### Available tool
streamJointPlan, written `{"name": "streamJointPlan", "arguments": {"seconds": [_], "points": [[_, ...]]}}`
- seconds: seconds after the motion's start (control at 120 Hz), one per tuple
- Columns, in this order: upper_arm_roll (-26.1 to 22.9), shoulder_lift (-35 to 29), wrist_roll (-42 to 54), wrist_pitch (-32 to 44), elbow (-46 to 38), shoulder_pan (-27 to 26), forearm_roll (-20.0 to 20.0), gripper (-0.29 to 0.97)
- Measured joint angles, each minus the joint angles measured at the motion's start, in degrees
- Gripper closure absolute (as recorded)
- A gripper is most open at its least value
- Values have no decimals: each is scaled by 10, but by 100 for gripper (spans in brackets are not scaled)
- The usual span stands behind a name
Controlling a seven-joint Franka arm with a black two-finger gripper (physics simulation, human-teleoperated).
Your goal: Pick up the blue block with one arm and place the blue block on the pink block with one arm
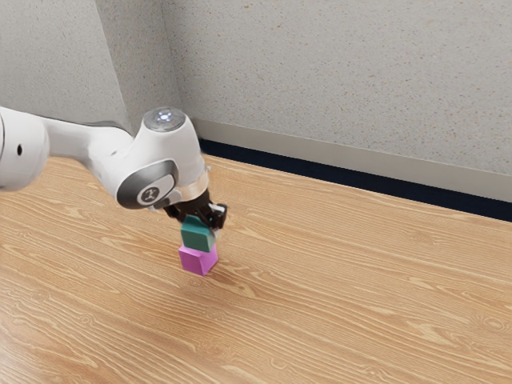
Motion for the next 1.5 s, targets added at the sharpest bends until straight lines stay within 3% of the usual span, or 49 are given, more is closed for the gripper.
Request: {"name": "streamJointPlan", "arguments": {"seconds": [0.5,1.108,1.442,1.5], "points": [[0,8,83,72,-19,49,-2,32],[-3,41,136,111,-18,63,0,32],[-3,47,138,114,-17,72,5,8],[-9,37,137,106,-18,74,-10,6]]}}
